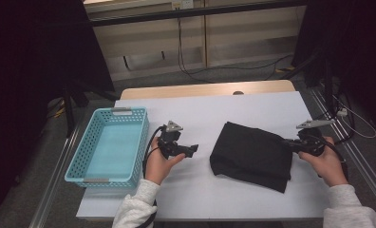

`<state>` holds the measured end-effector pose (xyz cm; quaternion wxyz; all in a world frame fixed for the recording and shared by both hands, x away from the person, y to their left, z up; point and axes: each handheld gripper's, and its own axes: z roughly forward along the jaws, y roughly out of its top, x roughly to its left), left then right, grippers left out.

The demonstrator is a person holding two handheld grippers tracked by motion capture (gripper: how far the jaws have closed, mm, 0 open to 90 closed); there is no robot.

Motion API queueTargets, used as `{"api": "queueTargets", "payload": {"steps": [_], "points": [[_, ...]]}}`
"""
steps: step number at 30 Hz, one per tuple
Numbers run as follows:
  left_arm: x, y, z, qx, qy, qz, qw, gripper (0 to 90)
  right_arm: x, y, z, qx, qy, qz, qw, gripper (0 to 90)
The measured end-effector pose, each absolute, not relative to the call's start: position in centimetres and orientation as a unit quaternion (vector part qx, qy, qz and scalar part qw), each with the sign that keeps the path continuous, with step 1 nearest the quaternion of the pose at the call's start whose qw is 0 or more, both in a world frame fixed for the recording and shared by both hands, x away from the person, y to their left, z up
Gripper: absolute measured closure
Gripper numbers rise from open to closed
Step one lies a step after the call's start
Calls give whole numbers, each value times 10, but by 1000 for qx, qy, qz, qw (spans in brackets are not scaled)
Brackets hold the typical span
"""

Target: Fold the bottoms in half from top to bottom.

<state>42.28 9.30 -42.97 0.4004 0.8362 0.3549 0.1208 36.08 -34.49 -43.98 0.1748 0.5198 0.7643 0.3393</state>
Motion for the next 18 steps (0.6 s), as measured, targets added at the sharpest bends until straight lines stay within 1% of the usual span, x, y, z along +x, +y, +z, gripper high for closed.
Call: {"api": "queueTargets", "payload": {"steps": [1,4,5,6,7,9,11,12,13,15,18], "points": [[423,92,-430,836,355,121,401,122,365,-344,-446,527,769,319,170,835],[422,92,-431,840,351,116,398,122,365,-345,-450,529,765,317,188,808],[422,91,-431,839,351,117,398,122,365,-345,-450,529,764,314,194,781],[422,91,-431,839,351,117,398,122,365,-345,-450,529,764,314,194,781],[422,91,-431,841,350,117,396,122,364,-345,-450,528,764,313,199,747],[421,89,-431,841,348,116,398,122,362,-344,-450,536,758,304,213,575],[419,88,-431,841,347,113,401,122,360,-347,-447,544,750,309,215,524],[419,88,-431,841,347,113,401,122,358,-347,-446,547,746,311,218,477],[418,87,-431,840,346,110,403,122,356,-347,-445,547,745,316,217,452],[417,86,-431,842,344,108,402,119,354,-348,-444,545,743,324,214,435],[412,82,-430,841,342,98,408,110,345,-344,-439,540,739,339,216,346]]}}
